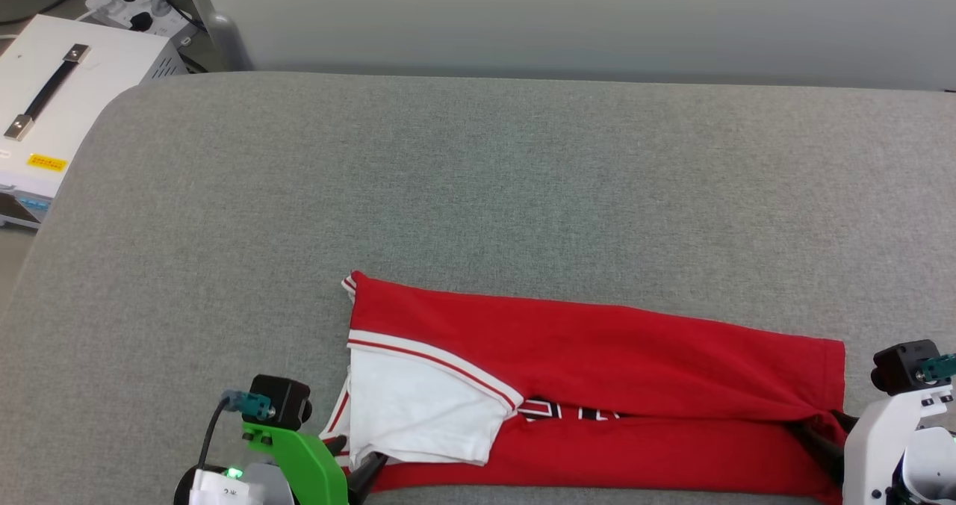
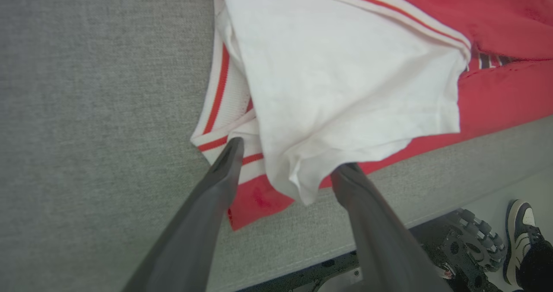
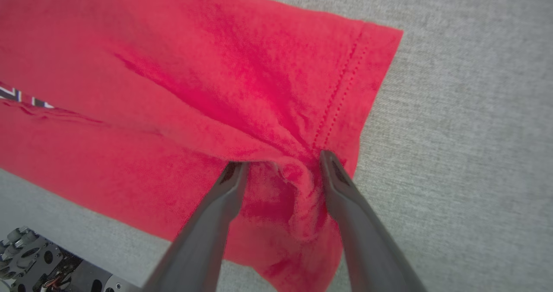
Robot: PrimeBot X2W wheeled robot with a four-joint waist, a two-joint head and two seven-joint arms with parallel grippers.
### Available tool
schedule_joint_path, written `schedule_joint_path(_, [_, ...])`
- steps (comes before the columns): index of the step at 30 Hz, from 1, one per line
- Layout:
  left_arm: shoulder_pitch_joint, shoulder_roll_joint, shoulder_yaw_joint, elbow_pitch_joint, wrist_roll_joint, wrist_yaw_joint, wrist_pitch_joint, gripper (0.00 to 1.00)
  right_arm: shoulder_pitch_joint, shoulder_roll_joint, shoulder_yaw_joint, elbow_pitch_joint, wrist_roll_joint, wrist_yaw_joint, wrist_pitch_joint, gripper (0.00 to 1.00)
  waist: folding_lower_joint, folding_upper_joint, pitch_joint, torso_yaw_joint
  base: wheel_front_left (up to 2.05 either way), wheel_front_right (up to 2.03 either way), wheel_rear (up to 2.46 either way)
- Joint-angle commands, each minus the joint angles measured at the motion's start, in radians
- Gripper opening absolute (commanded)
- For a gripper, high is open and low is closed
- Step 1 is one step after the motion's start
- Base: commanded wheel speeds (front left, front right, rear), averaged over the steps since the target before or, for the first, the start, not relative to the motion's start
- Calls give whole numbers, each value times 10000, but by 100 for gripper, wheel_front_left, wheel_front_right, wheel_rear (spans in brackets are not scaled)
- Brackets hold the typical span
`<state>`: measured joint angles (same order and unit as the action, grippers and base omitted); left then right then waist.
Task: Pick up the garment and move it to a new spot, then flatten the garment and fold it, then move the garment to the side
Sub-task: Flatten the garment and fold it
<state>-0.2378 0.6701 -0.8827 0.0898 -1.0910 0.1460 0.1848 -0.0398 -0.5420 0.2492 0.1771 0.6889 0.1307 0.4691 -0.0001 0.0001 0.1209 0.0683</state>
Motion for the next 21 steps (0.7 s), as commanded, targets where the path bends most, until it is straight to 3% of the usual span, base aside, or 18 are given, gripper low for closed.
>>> schedule_joint_path(1, [-87, -126, 44, 34, 42, -15, -128, 100, -21, -56, 25, 51, -11, 0, -68, 100, 1, -1, -93, 23, 0, 0, 0])
schedule_joint_path(7, [-190, -299, 300, -45, 113, 19, -689, 100, 34, -219, -275, -199, 283, 0, 222, 100, 1, -1, -403, 95, 0, 0, 0])
schedule_joint_path(12, [-322, -236, 721, -507, 498, 156, -1673, 100, 338, 32, -1196, -663, 294, 0, 1000, 100, 1, -1, -565, 124, 0, 0, 0])
schedule_joint_path(21, [-671, -277, 1256, -858, 1902, 833, -3722, 100, 673, 1934, -3681, -1353, -413, 0, 2823, 100, 1, -1, -499, 128, 0, 0, 0])
